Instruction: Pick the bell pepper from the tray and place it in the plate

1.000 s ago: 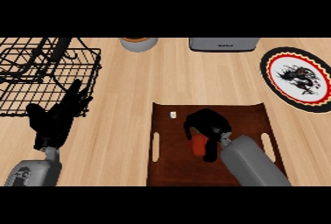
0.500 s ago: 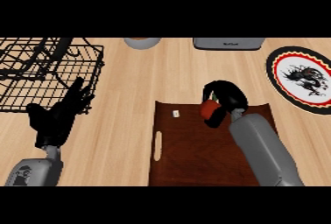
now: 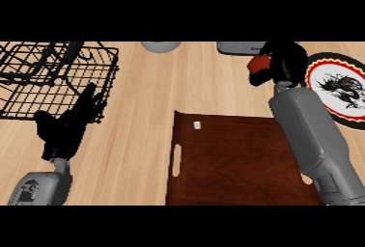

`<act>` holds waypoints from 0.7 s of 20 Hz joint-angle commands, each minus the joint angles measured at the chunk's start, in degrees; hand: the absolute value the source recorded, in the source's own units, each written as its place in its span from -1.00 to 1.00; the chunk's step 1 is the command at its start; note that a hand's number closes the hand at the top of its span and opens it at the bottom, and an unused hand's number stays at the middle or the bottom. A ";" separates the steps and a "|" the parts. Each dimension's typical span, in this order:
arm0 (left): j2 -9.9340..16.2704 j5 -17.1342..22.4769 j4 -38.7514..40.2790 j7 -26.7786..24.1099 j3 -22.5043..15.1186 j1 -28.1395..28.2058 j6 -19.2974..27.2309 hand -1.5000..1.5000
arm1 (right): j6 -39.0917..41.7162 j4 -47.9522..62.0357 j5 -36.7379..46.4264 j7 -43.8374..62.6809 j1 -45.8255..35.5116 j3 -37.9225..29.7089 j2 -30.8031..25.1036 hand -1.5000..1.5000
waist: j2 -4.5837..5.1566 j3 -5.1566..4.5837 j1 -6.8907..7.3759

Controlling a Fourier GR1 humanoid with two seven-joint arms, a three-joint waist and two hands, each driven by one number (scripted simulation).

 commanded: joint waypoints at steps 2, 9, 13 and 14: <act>0.67 -0.54 3.44 -1.95 1.66 0.92 0.36 0.00 | -11.79 4.65 8.56 8.51 -4.82 -2.10 -3.64 1.00 | -0.02 -0.26 -0.60; 1.20 0.71 4.18 -0.63 3.12 -0.48 -0.68 0.00 | -22.21 13.14 3.55 5.98 -4.80 -10.14 -6.31 1.00 | -0.28 -0.16 -1.47; 0.44 -0.23 -0.98 4.12 1.93 -0.41 1.21 0.00 | -22.60 17.91 -0.57 1.56 -6.72 -14.35 -10.82 1.00 | -0.42 -0.12 -1.21; 0.49 -0.11 4.86 -2.23 2.97 0.12 -0.47 0.00 | -23.66 20.69 -0.85 1.60 -8.32 -15.44 -11.31 1.00 | -0.07 -0.16 -0.97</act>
